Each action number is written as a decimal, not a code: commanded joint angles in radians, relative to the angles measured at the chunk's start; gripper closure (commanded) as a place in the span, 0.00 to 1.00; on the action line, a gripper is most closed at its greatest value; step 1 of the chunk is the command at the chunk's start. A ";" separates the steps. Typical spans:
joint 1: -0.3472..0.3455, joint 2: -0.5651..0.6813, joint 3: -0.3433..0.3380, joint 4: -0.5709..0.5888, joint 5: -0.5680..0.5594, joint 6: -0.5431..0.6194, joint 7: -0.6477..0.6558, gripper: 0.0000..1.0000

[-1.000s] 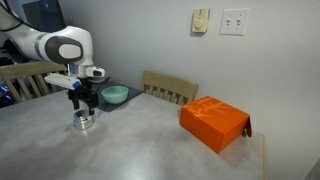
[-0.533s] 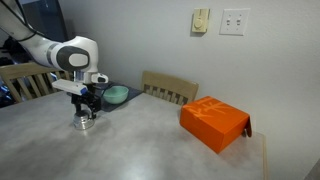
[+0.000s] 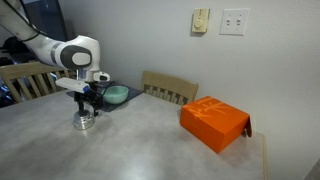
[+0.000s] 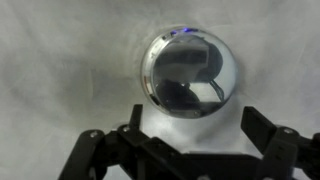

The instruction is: Remove the lid from the silver bowl and place it on the table

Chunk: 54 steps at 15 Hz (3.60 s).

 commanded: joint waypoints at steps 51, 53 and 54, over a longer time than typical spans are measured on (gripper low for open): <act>0.101 -0.118 -0.090 -0.158 0.008 0.035 0.497 0.56; 0.112 -0.139 -0.090 -0.179 -0.008 0.061 0.511 0.56; 0.117 -0.148 -0.090 -0.190 -0.015 0.074 0.517 0.56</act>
